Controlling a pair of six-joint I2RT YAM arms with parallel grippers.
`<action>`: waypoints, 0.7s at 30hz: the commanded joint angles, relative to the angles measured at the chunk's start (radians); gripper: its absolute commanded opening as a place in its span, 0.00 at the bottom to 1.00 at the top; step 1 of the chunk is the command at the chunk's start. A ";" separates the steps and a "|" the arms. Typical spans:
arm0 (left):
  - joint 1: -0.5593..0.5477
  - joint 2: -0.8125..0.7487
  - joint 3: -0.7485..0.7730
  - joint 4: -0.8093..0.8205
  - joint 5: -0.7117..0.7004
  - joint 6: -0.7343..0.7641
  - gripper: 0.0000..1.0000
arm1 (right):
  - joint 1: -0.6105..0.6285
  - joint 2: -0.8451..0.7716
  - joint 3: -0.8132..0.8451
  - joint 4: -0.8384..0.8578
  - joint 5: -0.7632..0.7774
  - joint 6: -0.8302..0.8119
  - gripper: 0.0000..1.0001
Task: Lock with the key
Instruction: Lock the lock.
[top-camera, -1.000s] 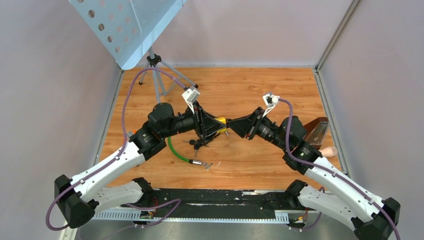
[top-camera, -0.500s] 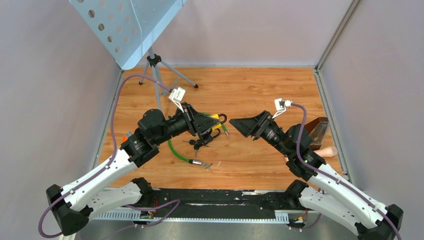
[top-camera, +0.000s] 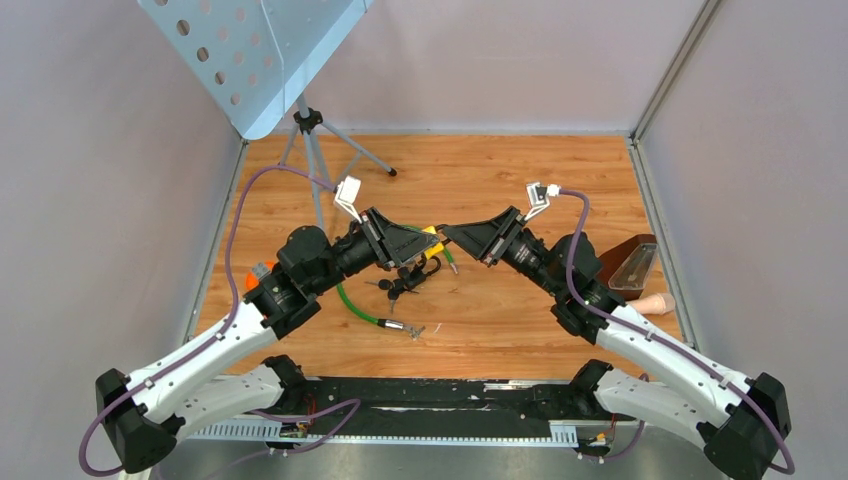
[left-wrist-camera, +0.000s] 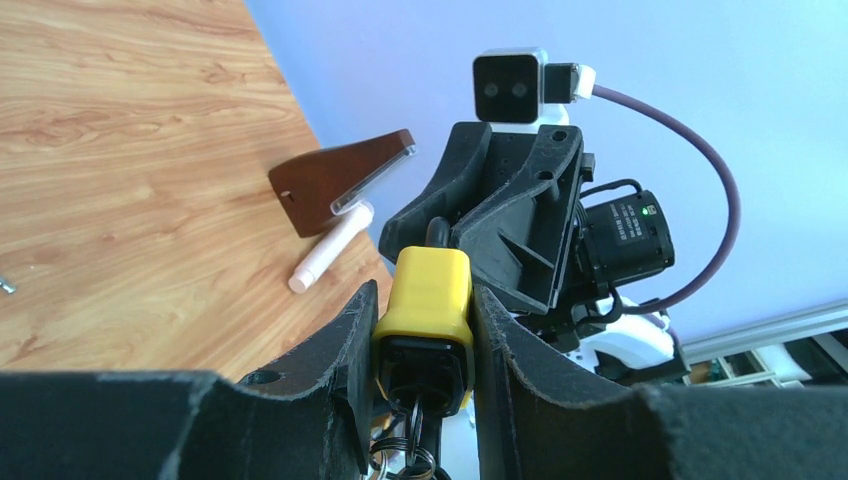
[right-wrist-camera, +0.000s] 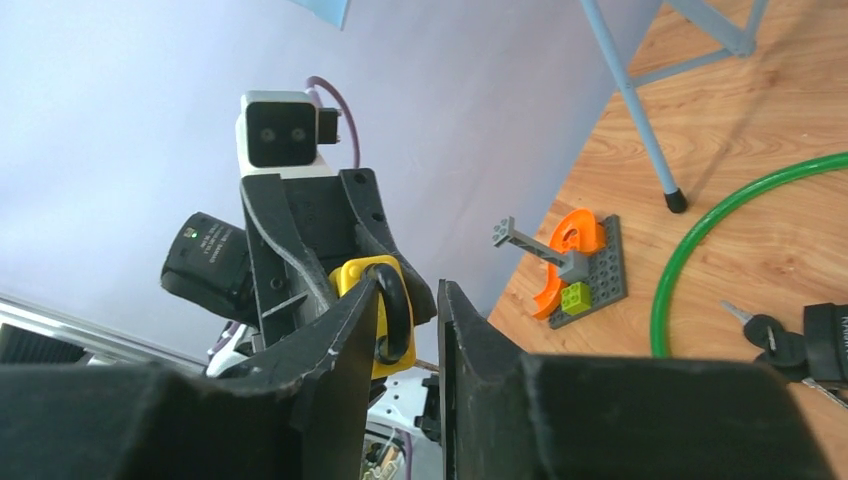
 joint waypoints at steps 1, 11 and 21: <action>-0.003 -0.007 0.018 0.140 0.014 -0.064 0.01 | 0.005 0.008 0.035 0.093 -0.044 0.030 0.25; -0.002 0.009 0.019 0.156 0.046 -0.046 0.25 | 0.005 0.034 0.054 0.103 -0.108 0.063 0.00; 0.021 -0.011 0.117 -0.210 0.068 0.359 0.94 | 0.005 -0.040 0.096 0.058 -0.122 -0.085 0.00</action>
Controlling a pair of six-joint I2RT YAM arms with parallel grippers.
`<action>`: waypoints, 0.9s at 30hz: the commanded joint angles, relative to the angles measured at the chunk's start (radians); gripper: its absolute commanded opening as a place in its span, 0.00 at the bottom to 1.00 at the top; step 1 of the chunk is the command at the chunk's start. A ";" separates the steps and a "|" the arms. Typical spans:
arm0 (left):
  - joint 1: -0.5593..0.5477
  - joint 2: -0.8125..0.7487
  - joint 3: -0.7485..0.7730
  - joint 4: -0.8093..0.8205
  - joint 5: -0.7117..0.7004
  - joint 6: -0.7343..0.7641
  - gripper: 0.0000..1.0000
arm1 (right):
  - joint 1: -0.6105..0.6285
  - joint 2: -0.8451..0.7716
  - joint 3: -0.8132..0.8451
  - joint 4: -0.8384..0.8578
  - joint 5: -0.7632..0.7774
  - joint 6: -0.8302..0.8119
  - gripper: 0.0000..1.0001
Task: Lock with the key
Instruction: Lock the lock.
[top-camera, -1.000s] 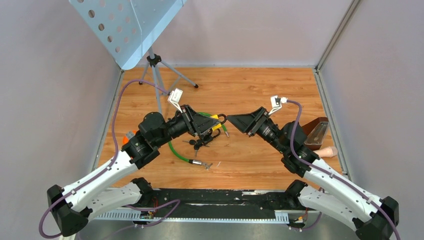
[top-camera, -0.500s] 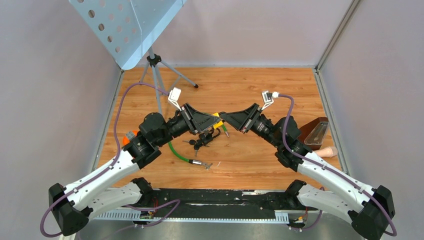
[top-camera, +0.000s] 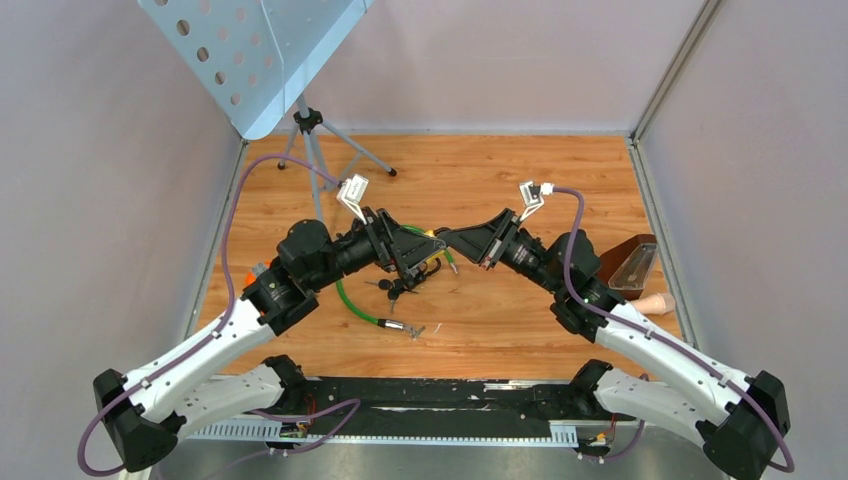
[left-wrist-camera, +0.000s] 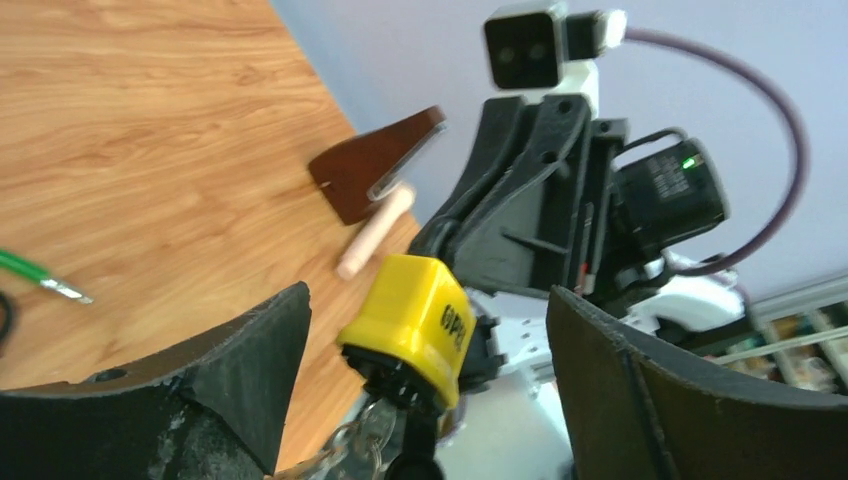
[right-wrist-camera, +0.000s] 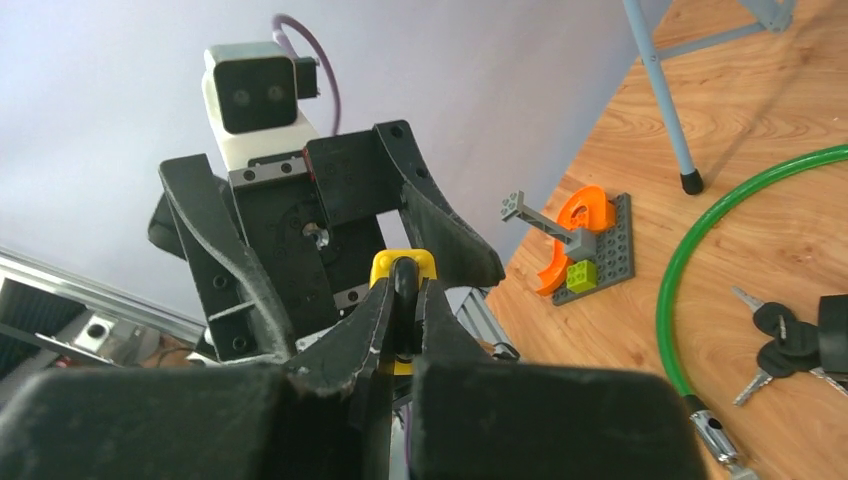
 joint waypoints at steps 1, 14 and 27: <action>0.019 -0.027 0.091 -0.208 0.041 0.269 0.94 | 0.004 -0.066 0.094 0.020 -0.062 -0.122 0.00; 0.083 -0.027 0.189 -0.297 0.353 0.449 0.97 | 0.004 -0.112 0.190 -0.195 -0.277 -0.434 0.00; 0.083 0.040 0.190 -0.294 0.541 0.433 0.75 | 0.004 -0.015 0.257 -0.304 -0.395 -0.526 0.00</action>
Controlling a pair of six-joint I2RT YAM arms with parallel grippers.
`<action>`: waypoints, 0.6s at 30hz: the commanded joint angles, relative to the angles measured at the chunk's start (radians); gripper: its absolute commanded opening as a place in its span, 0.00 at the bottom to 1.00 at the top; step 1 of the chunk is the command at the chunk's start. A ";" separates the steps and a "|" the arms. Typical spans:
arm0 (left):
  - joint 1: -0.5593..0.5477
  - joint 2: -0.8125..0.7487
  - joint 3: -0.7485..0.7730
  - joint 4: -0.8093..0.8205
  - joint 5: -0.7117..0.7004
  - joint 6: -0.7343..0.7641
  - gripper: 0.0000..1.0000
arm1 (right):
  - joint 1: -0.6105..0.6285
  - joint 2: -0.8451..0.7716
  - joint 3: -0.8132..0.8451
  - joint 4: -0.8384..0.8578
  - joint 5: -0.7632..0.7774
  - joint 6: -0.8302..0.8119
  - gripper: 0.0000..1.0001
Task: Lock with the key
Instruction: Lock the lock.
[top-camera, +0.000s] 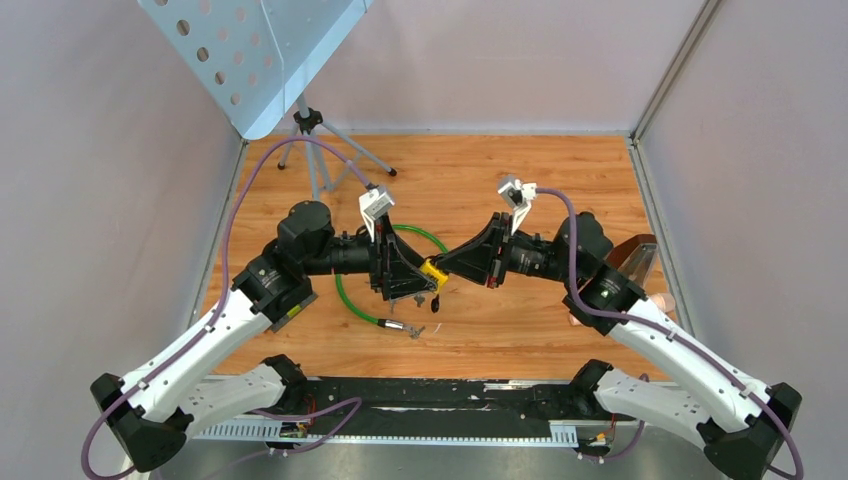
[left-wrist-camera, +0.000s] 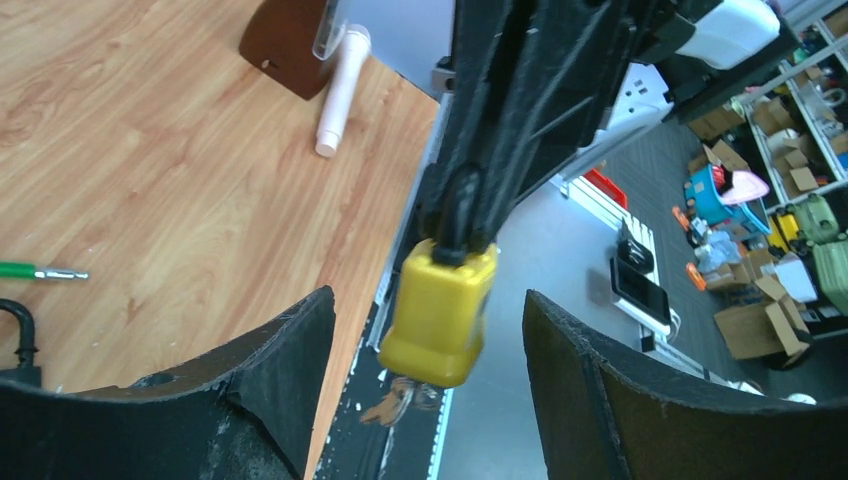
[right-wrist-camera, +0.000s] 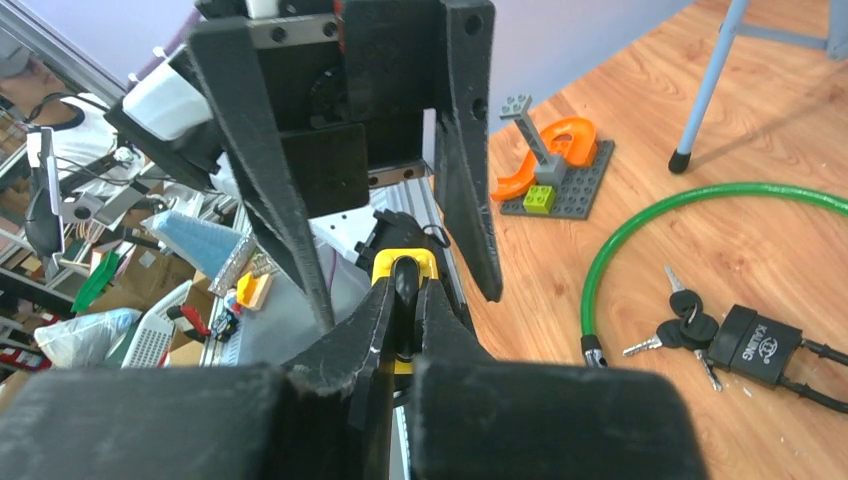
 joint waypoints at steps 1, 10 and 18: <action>0.004 0.004 0.031 0.029 0.064 0.005 0.74 | 0.004 0.025 0.061 0.024 -0.052 -0.031 0.00; 0.004 0.037 0.011 0.046 0.114 -0.001 0.35 | 0.004 0.062 0.074 0.008 -0.057 -0.030 0.00; 0.004 0.057 0.001 0.040 0.137 0.002 0.58 | 0.004 0.068 0.074 0.008 -0.071 -0.035 0.00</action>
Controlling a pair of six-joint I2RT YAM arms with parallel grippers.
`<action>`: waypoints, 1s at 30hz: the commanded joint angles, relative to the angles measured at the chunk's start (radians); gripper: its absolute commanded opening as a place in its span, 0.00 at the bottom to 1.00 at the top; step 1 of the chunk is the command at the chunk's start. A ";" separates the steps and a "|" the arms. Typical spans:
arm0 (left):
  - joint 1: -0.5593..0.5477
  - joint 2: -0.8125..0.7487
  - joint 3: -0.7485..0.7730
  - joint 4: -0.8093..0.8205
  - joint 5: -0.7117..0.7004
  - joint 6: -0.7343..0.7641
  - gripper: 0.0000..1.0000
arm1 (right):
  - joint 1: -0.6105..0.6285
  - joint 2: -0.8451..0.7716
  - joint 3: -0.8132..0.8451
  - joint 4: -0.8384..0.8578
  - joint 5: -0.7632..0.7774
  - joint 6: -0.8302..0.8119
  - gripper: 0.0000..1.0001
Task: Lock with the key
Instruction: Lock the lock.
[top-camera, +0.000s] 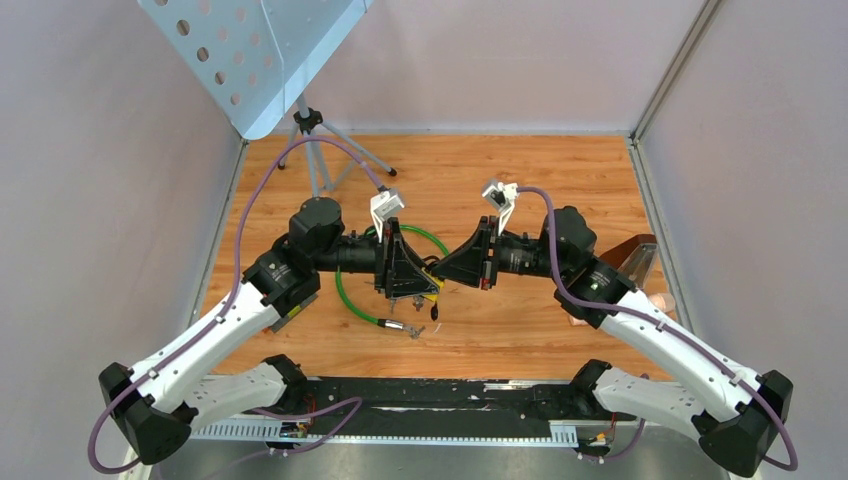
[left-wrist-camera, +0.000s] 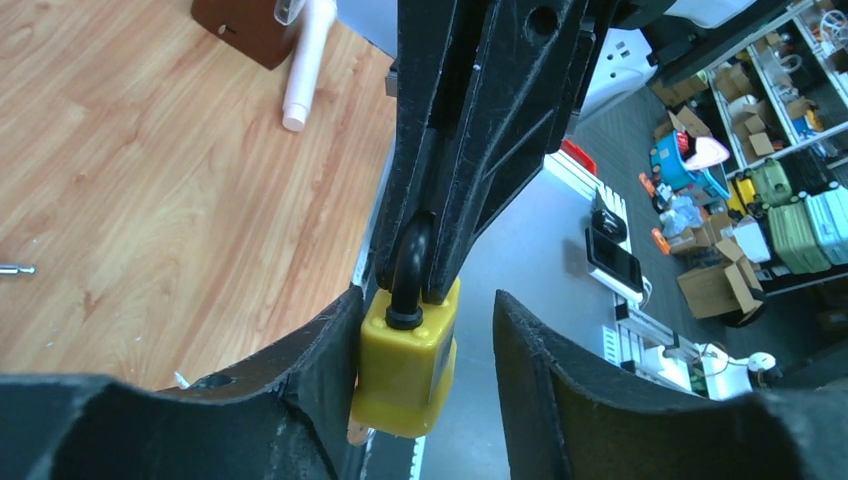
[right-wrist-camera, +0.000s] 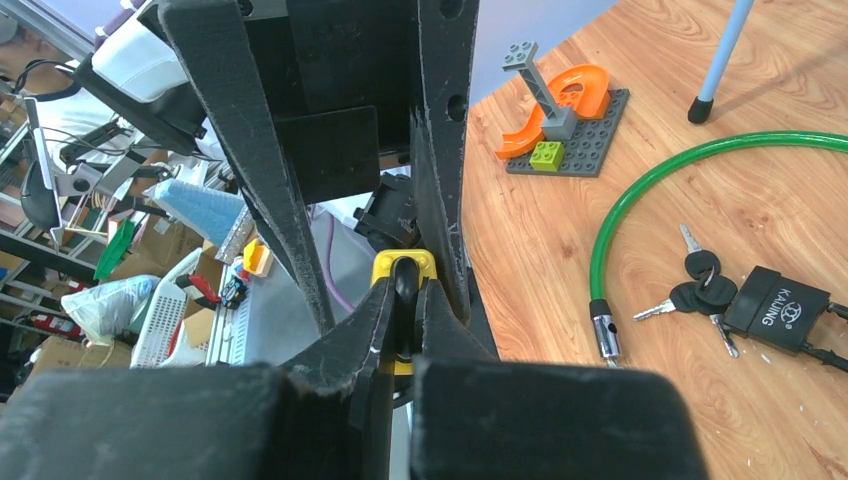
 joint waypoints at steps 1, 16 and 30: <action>-0.002 0.011 0.003 0.034 0.048 0.004 0.56 | 0.004 -0.003 0.055 0.074 -0.009 -0.020 0.00; -0.002 0.005 0.005 0.005 0.096 0.054 0.54 | 0.004 0.008 0.048 0.099 -0.026 -0.020 0.00; -0.002 -0.004 0.005 -0.047 0.110 0.116 0.59 | 0.004 0.010 0.043 0.117 -0.045 -0.006 0.00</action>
